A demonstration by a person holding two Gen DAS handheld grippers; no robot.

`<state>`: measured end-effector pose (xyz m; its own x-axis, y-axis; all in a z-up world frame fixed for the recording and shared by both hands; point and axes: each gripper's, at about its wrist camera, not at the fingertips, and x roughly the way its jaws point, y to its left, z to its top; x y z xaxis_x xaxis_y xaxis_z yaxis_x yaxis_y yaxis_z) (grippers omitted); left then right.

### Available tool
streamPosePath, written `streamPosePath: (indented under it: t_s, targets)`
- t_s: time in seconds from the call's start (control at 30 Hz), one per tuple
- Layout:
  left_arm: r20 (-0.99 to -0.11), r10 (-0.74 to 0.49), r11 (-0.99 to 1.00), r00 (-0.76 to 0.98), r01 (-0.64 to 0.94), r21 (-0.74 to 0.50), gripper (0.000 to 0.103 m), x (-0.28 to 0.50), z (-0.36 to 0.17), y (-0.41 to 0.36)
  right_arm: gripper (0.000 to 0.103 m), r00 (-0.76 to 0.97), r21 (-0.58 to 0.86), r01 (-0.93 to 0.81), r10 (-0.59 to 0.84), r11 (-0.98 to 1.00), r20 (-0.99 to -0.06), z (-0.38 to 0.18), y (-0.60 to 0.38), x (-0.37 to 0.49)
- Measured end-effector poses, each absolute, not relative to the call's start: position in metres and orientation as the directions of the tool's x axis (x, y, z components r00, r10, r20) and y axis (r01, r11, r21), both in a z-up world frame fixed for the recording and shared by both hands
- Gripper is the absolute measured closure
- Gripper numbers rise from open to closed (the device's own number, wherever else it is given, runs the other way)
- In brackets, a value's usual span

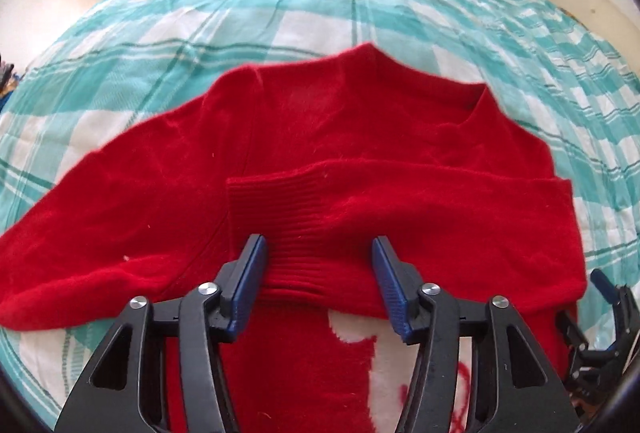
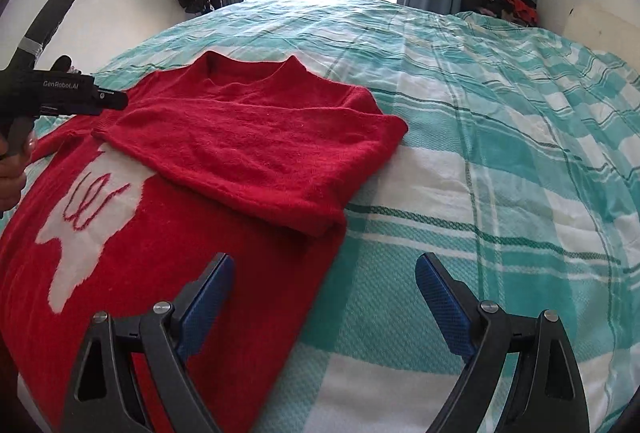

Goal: Fold small clothes

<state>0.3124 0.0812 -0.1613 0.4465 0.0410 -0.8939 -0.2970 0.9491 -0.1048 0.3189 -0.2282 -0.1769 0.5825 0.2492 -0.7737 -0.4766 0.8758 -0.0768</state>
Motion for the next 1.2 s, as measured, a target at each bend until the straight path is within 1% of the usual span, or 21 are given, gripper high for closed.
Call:
streamPosePath:
  t_s: [0.07,0.13,0.17,0.2,0.37,0.43,0.47,0.5,0.57,0.63,0.7,0.77,0.8,0.87,0.9,0.93,0.97,1.0,1.03,1.13,1.2]
  targets:
    - [-0.881,0.034,0.953,0.471,-0.28,-0.113,0.049,0.306,-0.168,0.083,0.02,0.612,-0.138,-0.414,0.164,0.9,-0.774,-0.183,-0.223,0.341]
    - [-0.878,0.042,0.963,0.476,-0.253,-0.091,0.049,0.304,-0.168,0.079,0.018,0.612,-0.179,-0.288,0.036,0.941,-0.79,-0.192,-0.245,0.358]
    - [-0.877,0.048,0.968,0.477,-0.239,-0.077,0.049,0.304,-0.168,0.077,0.013,0.589,-0.123,-0.26,0.056,0.958,-0.806,-0.196,-0.26,0.362]
    - [-0.875,0.053,0.971,0.481,-0.228,-0.066,0.049,0.304,-0.169,0.075,0.011,0.578,-0.081,-0.235,0.072,0.969,-0.813,-0.197,-0.275,0.361]
    - [-0.864,0.06,0.979,0.501,-0.198,-0.047,0.047,0.299,-0.167,0.073,0.01,0.586,-0.111,-0.265,0.068,0.958,-0.807,-0.192,-0.28,0.346]
    - [-0.869,0.062,0.979,0.492,-0.198,-0.042,0.041,0.293,-0.159,0.074,0.01,0.585,-0.115,-0.237,0.047,0.965,-0.809,-0.189,-0.286,0.341]
    - [-0.868,0.075,0.978,0.491,-0.207,-0.032,0.032,0.286,-0.153,0.075,0.01,0.588,-0.125,-0.213,0.025,0.969,-0.809,-0.187,-0.291,0.338]
    - [-0.862,0.089,0.976,0.499,-0.217,-0.024,0.027,0.276,-0.146,0.075,0.01,0.59,-0.113,-0.197,0.026,0.974,-0.807,-0.184,-0.298,0.333]
    - [-0.844,0.081,0.977,0.531,-0.21,-0.038,0.026,0.249,-0.135,0.073,0.01,0.595,-0.079,-0.172,0.04,0.982,-0.803,-0.174,-0.309,0.318]
    - [-0.839,0.069,0.977,0.54,-0.205,-0.051,0.024,0.217,-0.127,0.069,0.01,0.602,-0.001,-0.204,0.125,0.979,-0.789,-0.159,-0.312,0.296]
    - [-0.839,0.062,0.978,0.54,-0.203,-0.058,0.015,0.186,-0.124,0.06,0.01,0.595,0.099,-0.288,0.259,0.952,-0.761,-0.144,-0.306,0.27]
    - [-0.848,0.074,0.975,0.525,-0.218,-0.05,0.009,0.16,-0.128,0.051,0.01,0.601,0.103,-0.352,0.309,0.93,-0.737,-0.138,-0.295,0.243]
    - [-0.857,0.079,0.973,0.509,-0.227,-0.045,0.007,0.151,-0.135,0.048,0.01,0.61,0.072,-0.36,0.293,0.93,-0.737,-0.14,-0.292,0.232]
    - [-0.889,0.074,0.97,0.451,-0.238,-0.04,0.007,0.141,-0.158,0.044,0.01,0.631,-0.008,-0.313,0.202,0.95,-0.749,-0.153,-0.294,0.219]
    - [-0.894,0.09,0.97,0.44,-0.242,-0.021,0.004,0.139,-0.167,0.041,0.01,0.617,-0.026,-0.271,0.153,0.962,-0.772,-0.166,-0.301,0.219]
    - [-0.882,0.114,0.972,0.458,-0.237,0.002,0.003,0.136,-0.17,0.036,0.006,0.574,-0.017,-0.226,0.119,0.974,-0.81,-0.183,-0.311,0.222]
    - [-0.872,0.135,0.973,0.47,-0.228,0.028,0.002,0.135,-0.171,0.032,0.003,0.541,0.048,-0.196,0.149,0.979,-0.828,-0.198,-0.324,0.225]
    - [-0.871,0.147,0.973,0.469,-0.226,0.043,0.002,0.135,-0.172,0.028,0.003,0.564,0.123,-0.178,0.204,0.976,-0.8,-0.203,-0.334,0.223]
    - [-0.872,0.149,0.972,0.465,-0.229,0.044,0.001,0.136,-0.172,0.028,0.002,0.574,0.149,-0.178,0.226,0.973,-0.787,-0.204,-0.34,0.223]
    - [-0.879,0.122,0.974,0.461,-0.228,0.016,0.001,0.137,-0.175,0.032,0.0,0.569,0.098,-0.191,0.192,0.977,-0.799,-0.205,-0.332,0.224]
    - [-0.874,0.108,0.976,0.474,-0.217,0.003,0.001,0.134,-0.177,0.034,0.0,0.583,0.105,-0.19,0.198,0.976,-0.788,-0.206,-0.333,0.223]
